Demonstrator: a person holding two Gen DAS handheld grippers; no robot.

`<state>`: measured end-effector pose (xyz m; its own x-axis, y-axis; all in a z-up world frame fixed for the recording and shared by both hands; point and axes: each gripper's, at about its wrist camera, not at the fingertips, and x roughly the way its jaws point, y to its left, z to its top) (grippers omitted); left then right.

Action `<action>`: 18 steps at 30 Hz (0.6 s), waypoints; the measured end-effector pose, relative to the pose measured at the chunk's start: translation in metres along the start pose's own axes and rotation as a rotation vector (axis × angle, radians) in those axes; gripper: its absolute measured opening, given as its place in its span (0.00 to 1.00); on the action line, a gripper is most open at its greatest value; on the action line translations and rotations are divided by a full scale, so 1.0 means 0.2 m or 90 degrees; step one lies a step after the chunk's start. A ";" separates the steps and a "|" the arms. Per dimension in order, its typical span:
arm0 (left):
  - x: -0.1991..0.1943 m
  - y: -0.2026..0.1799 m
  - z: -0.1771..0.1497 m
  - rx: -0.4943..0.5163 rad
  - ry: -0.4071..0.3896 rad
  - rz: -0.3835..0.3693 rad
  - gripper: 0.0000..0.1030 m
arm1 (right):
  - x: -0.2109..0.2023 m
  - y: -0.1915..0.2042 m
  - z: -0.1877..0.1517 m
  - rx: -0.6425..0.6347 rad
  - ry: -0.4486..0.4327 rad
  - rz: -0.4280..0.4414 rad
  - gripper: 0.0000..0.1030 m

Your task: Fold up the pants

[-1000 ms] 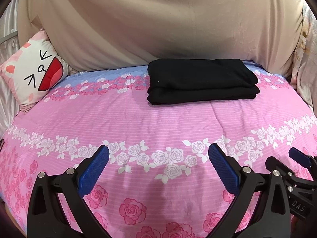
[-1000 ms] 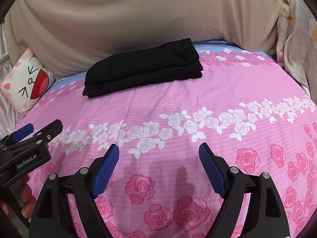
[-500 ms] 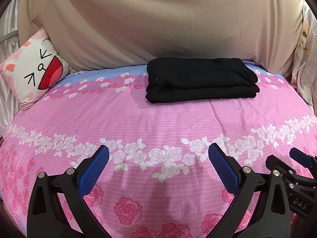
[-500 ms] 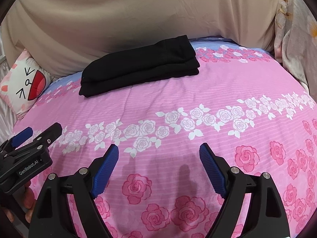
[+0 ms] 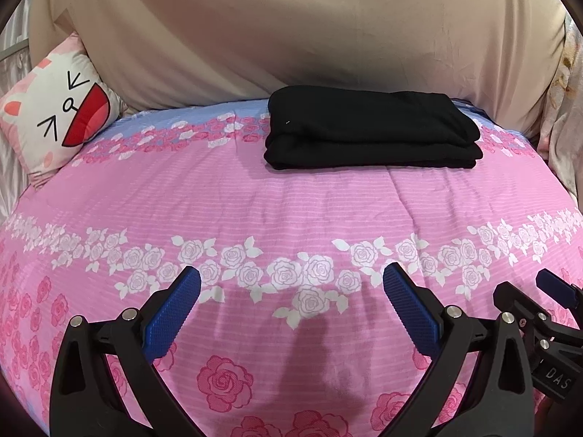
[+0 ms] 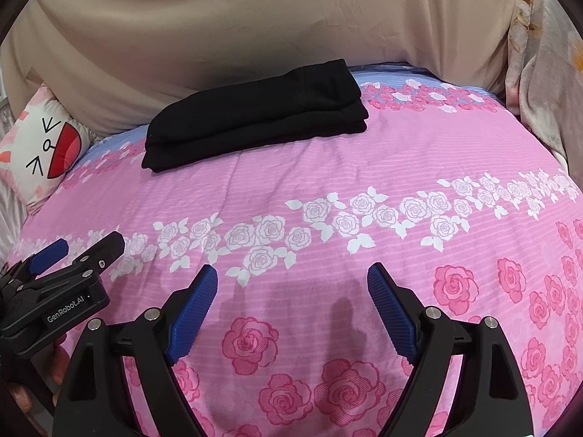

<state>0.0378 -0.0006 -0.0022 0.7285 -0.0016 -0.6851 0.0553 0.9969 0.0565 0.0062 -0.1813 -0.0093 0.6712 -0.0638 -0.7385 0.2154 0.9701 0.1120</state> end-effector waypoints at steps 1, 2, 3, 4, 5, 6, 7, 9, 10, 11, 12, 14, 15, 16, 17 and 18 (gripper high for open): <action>0.00 0.00 0.00 -0.001 0.000 0.002 0.95 | 0.00 0.00 0.00 -0.001 0.000 0.000 0.80; 0.00 0.00 0.00 -0.001 0.000 0.004 0.95 | 0.00 0.01 0.00 -0.001 0.000 -0.002 0.80; 0.00 0.00 0.00 -0.001 -0.001 0.006 0.95 | 0.00 0.00 0.00 -0.001 0.000 -0.002 0.80; 0.00 0.00 0.00 0.000 -0.001 0.007 0.95 | 0.00 0.00 0.00 -0.001 0.000 -0.001 0.80; 0.00 -0.01 0.00 0.001 -0.002 0.007 0.95 | 0.00 0.00 0.00 0.000 0.000 0.000 0.80; 0.00 -0.01 0.00 0.002 -0.003 0.010 0.95 | 0.00 0.00 0.00 0.000 0.000 -0.001 0.80; -0.01 -0.01 0.00 0.002 -0.004 0.011 0.95 | 0.00 0.00 0.00 -0.001 0.001 -0.001 0.80; -0.01 -0.01 0.00 0.003 -0.004 0.012 0.95 | 0.00 0.01 0.00 -0.003 0.001 -0.002 0.80; -0.01 -0.01 0.00 0.003 -0.004 0.012 0.95 | 0.00 0.01 0.00 -0.004 0.001 -0.002 0.80; -0.01 -0.01 0.00 0.003 -0.004 0.012 0.95 | 0.00 0.01 -0.01 -0.005 0.002 -0.002 0.80; -0.01 -0.01 0.00 0.003 -0.004 0.012 0.95 | 0.00 0.01 -0.01 -0.004 0.002 -0.002 0.80; -0.01 -0.01 0.00 0.003 -0.004 0.015 0.95 | 0.00 0.01 0.00 -0.003 0.002 -0.002 0.80; -0.01 -0.01 0.00 0.004 -0.004 0.015 0.95 | 0.00 0.01 -0.01 -0.003 0.002 -0.001 0.80; -0.01 -0.01 0.00 0.005 -0.004 0.015 0.95 | 0.00 0.01 0.00 -0.004 0.002 -0.002 0.80; -0.01 -0.01 0.00 0.006 -0.004 0.015 0.95 | 0.00 0.01 -0.01 -0.004 0.002 -0.002 0.80; -0.01 -0.01 0.00 0.005 -0.004 0.015 0.95 | 0.00 0.01 0.00 -0.004 0.002 -0.002 0.80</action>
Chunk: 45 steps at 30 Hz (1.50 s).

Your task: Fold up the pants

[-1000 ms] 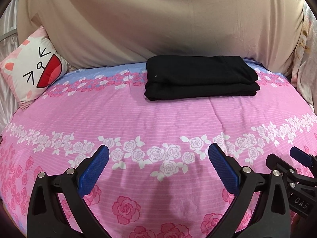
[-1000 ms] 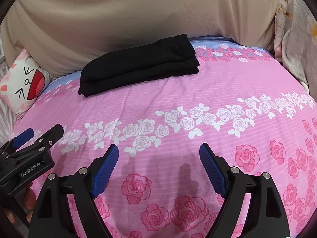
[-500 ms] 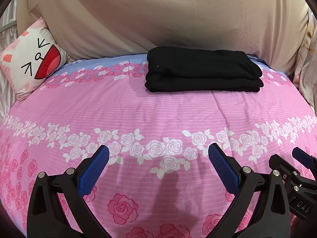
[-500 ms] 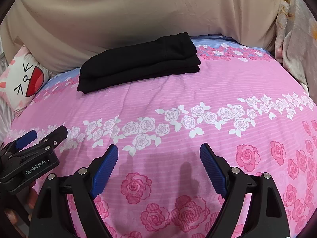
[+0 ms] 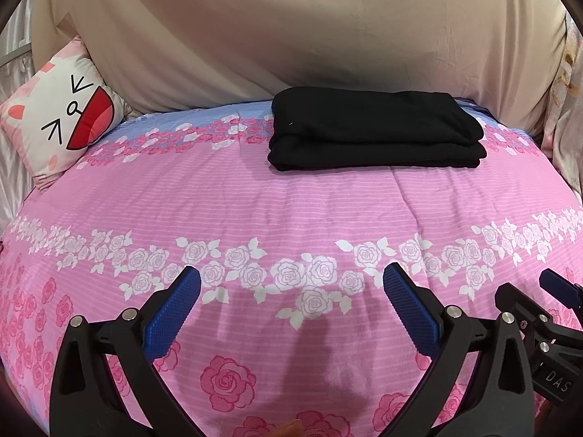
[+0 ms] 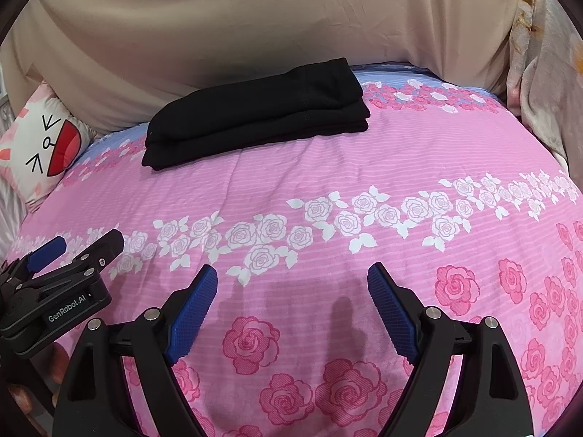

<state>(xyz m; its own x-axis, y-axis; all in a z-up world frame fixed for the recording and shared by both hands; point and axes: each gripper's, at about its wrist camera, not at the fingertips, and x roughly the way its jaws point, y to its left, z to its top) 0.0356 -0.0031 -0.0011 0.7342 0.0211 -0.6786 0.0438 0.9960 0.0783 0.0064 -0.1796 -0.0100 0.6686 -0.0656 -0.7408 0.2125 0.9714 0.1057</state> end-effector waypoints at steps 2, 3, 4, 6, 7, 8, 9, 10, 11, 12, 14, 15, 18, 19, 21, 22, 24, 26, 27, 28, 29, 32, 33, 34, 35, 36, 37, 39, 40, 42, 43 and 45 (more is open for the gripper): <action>0.00 0.00 0.00 0.000 0.000 0.001 0.95 | 0.00 0.00 0.00 0.001 0.000 0.000 0.80; 0.00 0.00 0.00 -0.001 0.000 0.000 0.95 | 0.00 0.00 0.00 0.001 0.000 0.000 0.80; 0.00 0.00 0.00 -0.002 0.001 0.002 0.95 | 0.00 0.00 0.00 0.001 0.000 0.000 0.80; 0.00 0.00 0.00 -0.003 0.001 0.001 0.95 | 0.00 0.00 0.00 0.000 0.000 0.001 0.80; 0.00 0.00 0.00 -0.004 0.000 0.003 0.95 | 0.00 0.00 0.00 0.000 0.000 0.001 0.80; 0.00 0.00 0.00 -0.004 0.000 0.002 0.95 | 0.00 -0.01 0.00 0.000 0.000 0.002 0.80; 0.00 0.00 0.00 -0.004 0.001 0.002 0.95 | 0.00 -0.01 0.00 -0.001 0.000 0.002 0.80; 0.00 0.01 0.00 -0.004 0.001 0.003 0.95 | 0.00 -0.01 0.00 -0.001 0.000 0.002 0.80; 0.00 0.01 0.00 -0.004 0.000 0.002 0.95 | 0.00 -0.01 0.00 -0.001 0.000 0.002 0.80; 0.00 0.01 0.00 -0.002 -0.001 0.002 0.95 | 0.00 -0.01 0.00 -0.001 0.000 0.002 0.80; 0.00 0.01 0.00 -0.002 0.000 0.002 0.95 | 0.00 -0.01 0.00 -0.002 0.001 0.003 0.80; 0.00 0.01 0.00 -0.002 -0.001 0.002 0.95 | 0.00 -0.01 0.00 -0.001 0.000 0.002 0.80; -0.01 0.01 0.01 0.000 -0.001 -0.001 0.95 | 0.00 -0.01 0.00 -0.001 0.001 0.003 0.80; -0.01 0.01 0.01 0.001 -0.001 -0.003 0.95 | 0.00 -0.01 0.00 -0.001 0.001 0.003 0.80; -0.01 0.01 0.01 0.004 -0.001 -0.006 0.95 | 0.00 -0.01 0.00 -0.001 0.000 0.002 0.80; -0.01 0.01 0.01 0.006 -0.002 -0.005 0.95 | 0.00 -0.01 0.00 -0.002 0.001 0.003 0.80; -0.01 0.00 0.01 0.011 -0.003 0.005 0.95 | 0.00 -0.01 0.00 -0.001 0.000 0.003 0.80; -0.02 -0.01 0.01 0.016 -0.007 0.008 0.95 | 0.00 -0.01 0.00 -0.001 0.000 0.002 0.80; -0.02 -0.01 0.01 0.018 -0.008 0.007 0.95 | 0.00 -0.01 0.00 -0.001 0.000 0.003 0.80; -0.01 -0.01 0.01 0.018 -0.007 0.004 0.95 | 0.00 -0.01 0.00 -0.001 0.001 0.003 0.80; -0.01 -0.01 0.01 0.018 -0.005 0.001 0.95 | 0.00 -0.01 0.00 -0.001 0.000 0.002 0.80; -0.01 -0.01 0.01 0.019 -0.001 -0.005 0.95 | 0.00 -0.01 0.00 -0.002 0.001 0.003 0.80; -0.01 -0.01 0.00 0.019 0.000 -0.007 0.95 | 0.00 -0.01 0.00 -0.001 0.000 0.003 0.80; 0.00 -0.01 0.00 0.019 0.002 -0.009 0.95 | 0.00 -0.01 0.00 -0.001 0.000 0.003 0.80; 0.00 -0.01 0.00 0.020 0.004 -0.011 0.95 | 0.00 -0.01 0.00 -0.001 0.001 0.003 0.80; 0.01 -0.01 0.00 0.020 0.006 -0.014 0.95 | 0.00 -0.01 0.00 -0.001 0.001 0.003 0.80; 0.01 -0.01 0.00 0.021 0.007 -0.015 0.95 | 0.00 -0.01 0.00 -0.001 0.001 0.003 0.80; 0.01 -0.01 0.00 0.016 0.008 -0.014 0.95 | 0.00 -0.01 0.00 0.000 0.001 0.002 0.80; 0.01 -0.01 0.00 0.013 0.009 -0.014 0.95 | 0.00 -0.01 0.00 0.000 0.001 0.003 0.80; 0.02 0.00 0.00 0.008 0.013 -0.019 0.95 | 0.00 -0.01 0.00 0.000 0.002 0.003 0.80; 0.02 0.00 0.00 0.006 0.015 -0.014 0.95 | 0.00 -0.01 0.00 0.000 0.001 0.003 0.80; 0.02 0.00 0.00 0.005 0.015 -0.016 0.95 | 0.00 -0.01 0.00 0.000 0.001 0.003 0.80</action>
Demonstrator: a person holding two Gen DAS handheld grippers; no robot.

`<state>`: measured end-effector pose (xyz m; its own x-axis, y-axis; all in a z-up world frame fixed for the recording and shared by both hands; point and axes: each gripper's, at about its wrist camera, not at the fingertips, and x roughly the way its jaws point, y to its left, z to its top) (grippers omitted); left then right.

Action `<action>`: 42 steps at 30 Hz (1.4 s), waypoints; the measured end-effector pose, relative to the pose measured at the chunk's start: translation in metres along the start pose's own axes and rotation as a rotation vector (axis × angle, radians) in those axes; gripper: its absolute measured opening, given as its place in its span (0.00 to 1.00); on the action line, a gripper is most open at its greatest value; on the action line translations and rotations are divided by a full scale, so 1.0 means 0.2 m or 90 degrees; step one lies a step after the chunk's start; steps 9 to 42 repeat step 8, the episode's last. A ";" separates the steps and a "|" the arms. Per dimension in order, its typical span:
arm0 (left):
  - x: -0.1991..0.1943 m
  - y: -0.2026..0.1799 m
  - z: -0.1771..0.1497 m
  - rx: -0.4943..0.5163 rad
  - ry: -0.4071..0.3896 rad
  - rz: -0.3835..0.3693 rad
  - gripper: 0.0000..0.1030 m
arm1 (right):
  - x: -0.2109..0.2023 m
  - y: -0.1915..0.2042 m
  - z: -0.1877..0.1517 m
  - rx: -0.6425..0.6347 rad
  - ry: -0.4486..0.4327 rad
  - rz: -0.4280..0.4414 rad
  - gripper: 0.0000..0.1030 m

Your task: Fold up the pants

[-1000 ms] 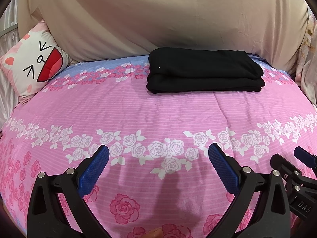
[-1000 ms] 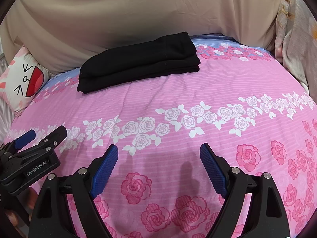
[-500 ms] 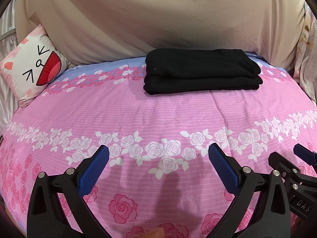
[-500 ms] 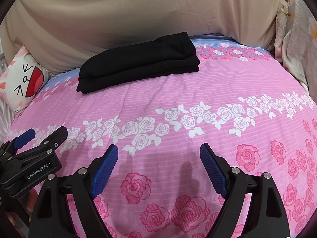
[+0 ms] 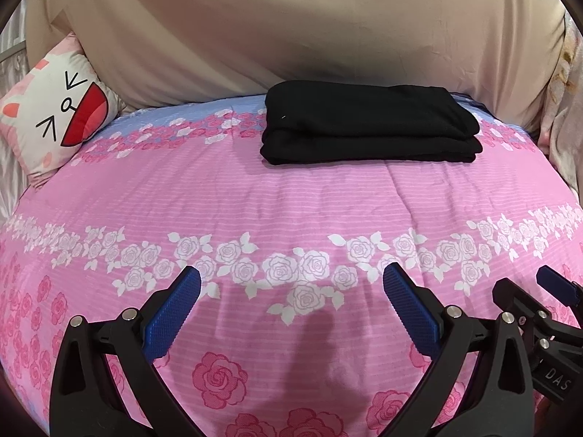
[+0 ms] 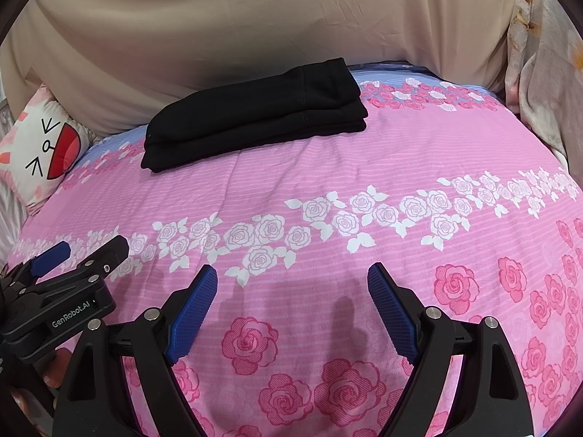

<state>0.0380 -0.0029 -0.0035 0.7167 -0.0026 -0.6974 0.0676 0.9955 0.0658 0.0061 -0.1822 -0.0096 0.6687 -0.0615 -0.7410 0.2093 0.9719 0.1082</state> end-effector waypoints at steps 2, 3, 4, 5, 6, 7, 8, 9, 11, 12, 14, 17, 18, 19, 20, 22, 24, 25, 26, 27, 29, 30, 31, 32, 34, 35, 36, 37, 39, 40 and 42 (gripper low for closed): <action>-0.01 0.00 0.00 0.000 0.000 0.004 0.95 | 0.00 0.00 0.00 -0.001 0.001 0.001 0.80; -0.01 0.00 -0.01 -0.003 0.006 0.009 0.95 | 0.00 0.00 0.00 -0.001 0.001 0.001 0.80; -0.01 0.01 -0.01 -0.006 0.008 0.010 0.95 | 0.00 0.00 0.00 0.000 0.000 0.000 0.80; -0.01 0.01 -0.02 -0.005 0.008 0.008 0.95 | 0.00 0.00 0.00 0.000 0.001 0.001 0.80; -0.02 0.01 -0.02 -0.005 0.012 0.007 0.95 | 0.00 0.00 0.00 0.000 0.001 0.000 0.80; -0.01 0.01 -0.03 -0.004 0.015 0.005 0.95 | 0.00 0.00 0.00 0.000 0.000 0.000 0.80; -0.01 0.01 -0.03 -0.004 0.020 -0.001 0.95 | 0.00 0.00 0.00 0.002 -0.001 -0.001 0.80; -0.01 0.01 -0.03 -0.004 0.020 -0.001 0.95 | 0.00 0.00 0.00 0.002 -0.001 -0.001 0.80; -0.01 0.01 -0.03 -0.004 0.020 -0.001 0.95 | 0.00 0.00 0.00 0.002 -0.001 -0.001 0.80; -0.01 0.01 -0.03 -0.004 0.020 -0.001 0.95 | 0.00 0.00 0.00 0.002 -0.001 -0.001 0.80; -0.01 0.01 -0.03 -0.004 0.020 -0.001 0.95 | 0.00 0.00 0.00 0.002 -0.001 -0.001 0.80; -0.01 0.01 -0.03 -0.004 0.020 -0.001 0.95 | 0.00 0.00 0.00 0.002 -0.001 -0.001 0.80; -0.01 0.01 -0.03 -0.004 0.020 -0.001 0.95 | 0.00 0.00 0.00 0.002 -0.001 -0.001 0.80; -0.01 0.01 -0.03 -0.004 0.020 -0.001 0.95 | 0.00 0.00 0.00 0.002 -0.001 -0.001 0.80; -0.01 0.01 -0.03 -0.004 0.020 -0.001 0.95 | 0.00 0.00 0.00 0.002 -0.001 -0.001 0.80; -0.01 0.01 -0.03 -0.004 0.020 -0.001 0.95 | 0.00 0.00 0.00 0.002 -0.001 -0.001 0.80; -0.01 0.01 -0.03 -0.004 0.020 -0.001 0.95 | 0.00 0.00 0.00 0.002 -0.001 -0.001 0.80; -0.01 0.01 -0.03 -0.004 0.020 -0.001 0.95 | 0.00 0.00 0.00 0.002 -0.001 -0.001 0.80; -0.01 0.01 -0.03 -0.004 0.020 -0.001 0.95 | 0.00 0.00 0.00 0.002 -0.001 -0.001 0.80; -0.01 0.01 -0.03 -0.004 0.020 -0.001 0.95 | 0.00 0.00 0.00 0.002 -0.001 -0.001 0.80; -0.01 0.01 -0.03 -0.004 0.020 -0.001 0.95 | 0.00 0.00 0.00 0.002 -0.001 -0.001 0.80; -0.01 0.01 -0.03 -0.004 0.020 -0.001 0.95 | 0.00 0.00 0.00 0.002 -0.001 -0.001 0.80; -0.01 0.01 -0.03 -0.004 0.020 -0.001 0.95 | 0.00 0.00 0.00 0.002 -0.001 -0.001 0.80; -0.01 0.01 -0.03 -0.004 0.020 -0.001 0.95 | 0.00 0.00 0.00 0.002 -0.001 -0.001 0.80; -0.01 0.01 -0.03 -0.004 0.020 -0.001 0.95 | 0.00 0.00 0.00 0.002 -0.001 -0.001 0.80; -0.01 0.01 -0.03 -0.004 0.020 -0.001 0.95 | 0.00 0.00 0.00 0.002 -0.001 -0.001 0.80; -0.01 0.01 -0.03 -0.004 0.020 -0.001 0.95 | 0.00 0.00 0.00 0.002 -0.001 -0.001 0.80; -0.01 0.01 -0.03 -0.004 0.020 -0.001 0.95 | 0.00 0.00 0.00 0.002 -0.001 -0.001 0.80; -0.01 0.01 -0.03 -0.004 0.020 -0.001 0.95 | 0.00 0.00 0.00 0.002 -0.001 -0.001 0.80; -0.01 0.01 -0.03 -0.004 0.020 -0.001 0.95 | 0.00 0.00 0.00 0.002 -0.001 -0.001 0.80; -0.01 0.01 -0.03 -0.004 0.020 -0.001 0.95 | 0.00 0.00 0.00 0.002 -0.001 -0.001 0.80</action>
